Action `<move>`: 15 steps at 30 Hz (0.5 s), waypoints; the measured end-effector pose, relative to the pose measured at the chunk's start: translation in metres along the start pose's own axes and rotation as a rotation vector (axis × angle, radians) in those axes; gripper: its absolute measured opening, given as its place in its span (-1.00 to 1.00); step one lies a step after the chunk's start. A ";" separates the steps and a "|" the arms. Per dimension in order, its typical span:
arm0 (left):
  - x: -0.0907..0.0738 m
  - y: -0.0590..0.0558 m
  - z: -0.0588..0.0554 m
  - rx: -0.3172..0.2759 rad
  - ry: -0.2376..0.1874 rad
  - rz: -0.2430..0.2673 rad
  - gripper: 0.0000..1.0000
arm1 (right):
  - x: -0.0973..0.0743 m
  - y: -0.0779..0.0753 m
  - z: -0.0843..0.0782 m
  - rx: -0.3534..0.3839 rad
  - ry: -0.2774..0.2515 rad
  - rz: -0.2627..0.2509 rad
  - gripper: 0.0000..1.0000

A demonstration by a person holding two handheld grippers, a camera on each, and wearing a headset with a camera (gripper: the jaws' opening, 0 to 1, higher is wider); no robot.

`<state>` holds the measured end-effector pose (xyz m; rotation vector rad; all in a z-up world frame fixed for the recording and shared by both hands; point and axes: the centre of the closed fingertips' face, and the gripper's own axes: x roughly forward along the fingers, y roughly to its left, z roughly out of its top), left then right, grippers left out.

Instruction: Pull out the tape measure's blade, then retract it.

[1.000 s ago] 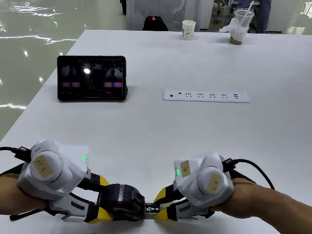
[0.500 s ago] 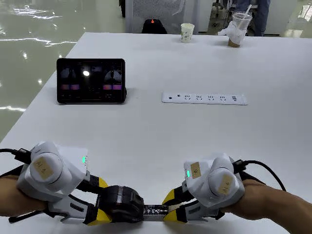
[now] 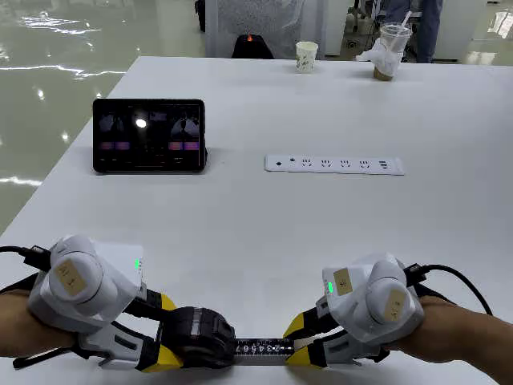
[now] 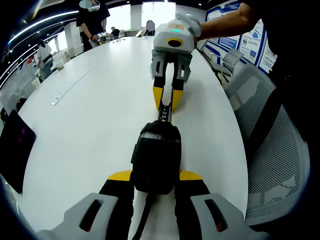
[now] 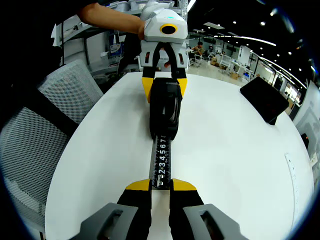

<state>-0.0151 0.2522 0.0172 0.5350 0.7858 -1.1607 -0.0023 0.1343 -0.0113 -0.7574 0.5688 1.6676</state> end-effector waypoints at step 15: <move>0.001 0.000 0.000 -0.005 0.001 0.002 -0.49 | -0.020 0.002 -0.022 0.020 0.015 -0.009 -0.81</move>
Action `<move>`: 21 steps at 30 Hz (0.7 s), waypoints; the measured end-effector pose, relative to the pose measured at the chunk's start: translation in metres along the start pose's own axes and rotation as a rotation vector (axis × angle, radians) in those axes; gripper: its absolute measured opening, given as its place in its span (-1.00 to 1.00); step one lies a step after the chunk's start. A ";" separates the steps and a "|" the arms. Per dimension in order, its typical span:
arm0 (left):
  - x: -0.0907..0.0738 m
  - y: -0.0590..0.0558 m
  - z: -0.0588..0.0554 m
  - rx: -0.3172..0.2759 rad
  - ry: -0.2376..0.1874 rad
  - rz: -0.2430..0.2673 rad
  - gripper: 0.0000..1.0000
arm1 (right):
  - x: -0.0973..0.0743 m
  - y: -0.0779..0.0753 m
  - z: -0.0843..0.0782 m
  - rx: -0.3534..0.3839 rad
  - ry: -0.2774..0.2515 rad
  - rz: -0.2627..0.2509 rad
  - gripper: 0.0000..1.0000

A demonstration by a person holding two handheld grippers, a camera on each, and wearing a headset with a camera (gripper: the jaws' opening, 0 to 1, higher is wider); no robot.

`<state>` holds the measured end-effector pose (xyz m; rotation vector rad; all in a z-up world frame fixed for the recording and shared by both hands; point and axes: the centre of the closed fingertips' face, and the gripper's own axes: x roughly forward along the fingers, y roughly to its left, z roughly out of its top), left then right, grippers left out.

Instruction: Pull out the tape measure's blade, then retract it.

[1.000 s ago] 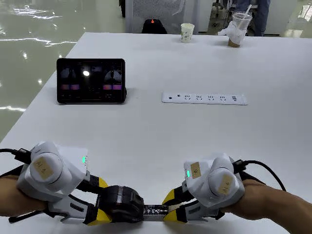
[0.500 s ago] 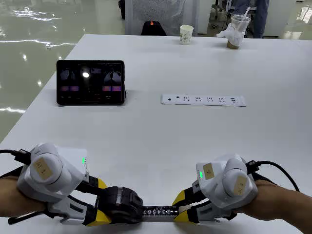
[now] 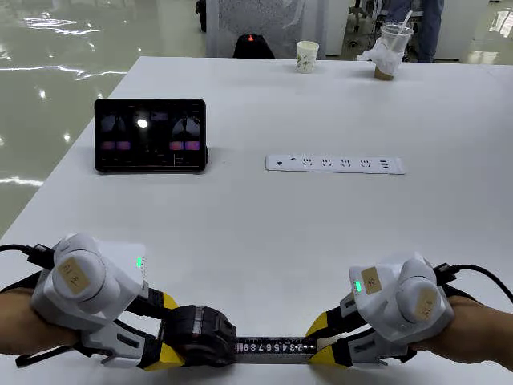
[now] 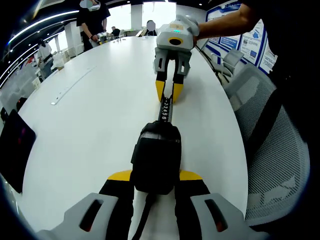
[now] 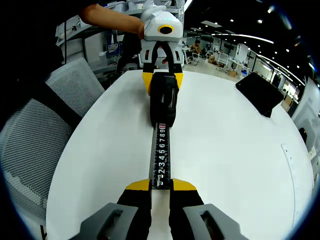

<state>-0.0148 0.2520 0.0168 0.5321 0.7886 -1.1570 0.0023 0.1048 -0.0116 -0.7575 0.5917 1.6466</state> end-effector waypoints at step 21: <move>0.000 -0.002 0.001 -0.003 0.007 0.004 -0.49 | -0.031 0.003 -0.034 0.028 0.031 -0.026 -0.81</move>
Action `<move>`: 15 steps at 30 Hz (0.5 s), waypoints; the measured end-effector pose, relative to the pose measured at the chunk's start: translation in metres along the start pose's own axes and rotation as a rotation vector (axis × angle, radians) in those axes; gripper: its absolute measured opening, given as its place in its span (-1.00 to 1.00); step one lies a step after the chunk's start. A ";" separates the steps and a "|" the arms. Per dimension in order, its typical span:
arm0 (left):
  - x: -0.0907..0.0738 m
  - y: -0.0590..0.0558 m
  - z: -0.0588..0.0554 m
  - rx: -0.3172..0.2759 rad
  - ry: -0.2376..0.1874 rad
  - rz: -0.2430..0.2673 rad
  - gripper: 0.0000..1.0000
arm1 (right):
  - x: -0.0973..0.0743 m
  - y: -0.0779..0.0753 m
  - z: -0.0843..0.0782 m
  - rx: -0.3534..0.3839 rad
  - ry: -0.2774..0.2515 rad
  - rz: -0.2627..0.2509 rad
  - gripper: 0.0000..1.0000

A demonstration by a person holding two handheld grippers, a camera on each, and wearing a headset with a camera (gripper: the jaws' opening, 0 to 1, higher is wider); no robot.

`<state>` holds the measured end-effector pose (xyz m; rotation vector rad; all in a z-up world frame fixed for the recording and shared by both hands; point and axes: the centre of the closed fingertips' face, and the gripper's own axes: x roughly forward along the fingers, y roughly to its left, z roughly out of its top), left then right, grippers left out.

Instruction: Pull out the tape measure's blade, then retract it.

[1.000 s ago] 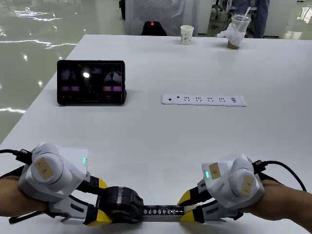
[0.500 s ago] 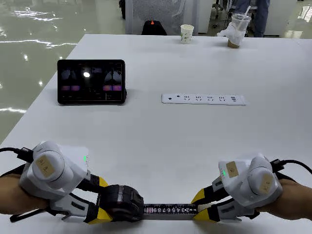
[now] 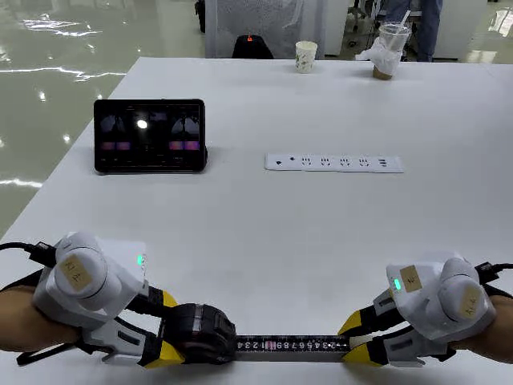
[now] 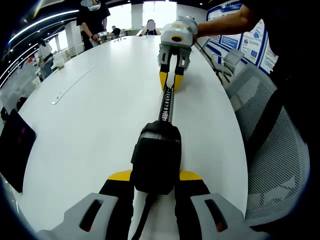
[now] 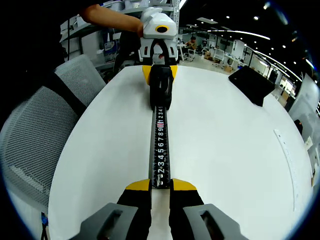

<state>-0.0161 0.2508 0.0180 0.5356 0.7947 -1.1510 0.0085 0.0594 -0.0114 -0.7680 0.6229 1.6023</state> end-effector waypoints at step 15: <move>0.000 0.001 0.000 -0.005 -0.002 0.007 -0.49 | -0.017 0.000 -0.021 0.007 0.030 -0.021 -0.81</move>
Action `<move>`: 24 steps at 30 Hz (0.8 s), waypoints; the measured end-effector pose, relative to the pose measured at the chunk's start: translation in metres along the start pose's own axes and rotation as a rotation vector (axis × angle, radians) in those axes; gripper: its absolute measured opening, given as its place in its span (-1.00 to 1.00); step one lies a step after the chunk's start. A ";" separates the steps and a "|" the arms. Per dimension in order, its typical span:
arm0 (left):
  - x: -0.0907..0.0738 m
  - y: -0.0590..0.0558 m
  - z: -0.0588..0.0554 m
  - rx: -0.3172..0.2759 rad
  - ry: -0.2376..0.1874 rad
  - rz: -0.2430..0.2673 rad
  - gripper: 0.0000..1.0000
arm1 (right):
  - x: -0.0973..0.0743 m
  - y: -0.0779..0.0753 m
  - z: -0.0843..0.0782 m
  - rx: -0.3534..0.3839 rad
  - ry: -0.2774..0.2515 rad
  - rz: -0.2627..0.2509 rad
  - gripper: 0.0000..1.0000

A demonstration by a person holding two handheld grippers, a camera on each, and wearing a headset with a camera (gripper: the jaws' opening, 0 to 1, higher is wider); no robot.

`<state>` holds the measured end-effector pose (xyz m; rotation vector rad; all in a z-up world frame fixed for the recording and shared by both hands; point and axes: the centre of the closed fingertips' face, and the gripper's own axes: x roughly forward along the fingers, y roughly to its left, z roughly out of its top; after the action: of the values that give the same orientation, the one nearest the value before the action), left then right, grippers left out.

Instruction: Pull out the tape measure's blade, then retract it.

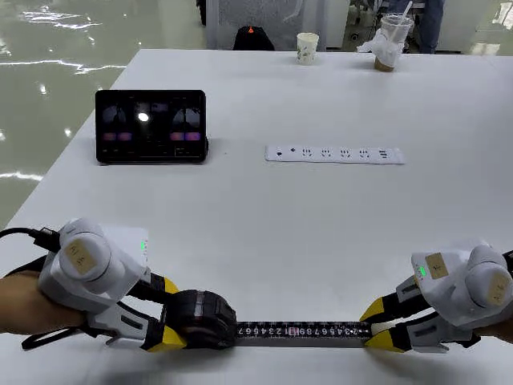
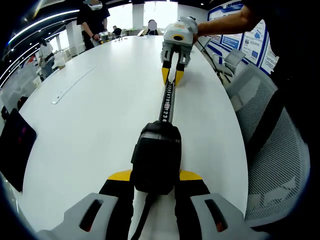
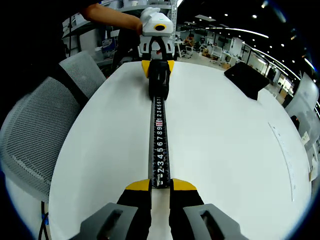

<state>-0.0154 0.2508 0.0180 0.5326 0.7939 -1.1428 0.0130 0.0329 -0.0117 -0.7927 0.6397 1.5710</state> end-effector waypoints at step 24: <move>0.000 0.001 -0.001 -0.001 0.001 -0.002 -0.49 | -0.025 0.000 -0.031 0.017 0.044 -0.027 -0.81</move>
<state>-0.0146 0.2521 0.0169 0.5310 0.7959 -1.1441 0.0190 -0.0069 -0.0108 -0.8215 0.6708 1.5256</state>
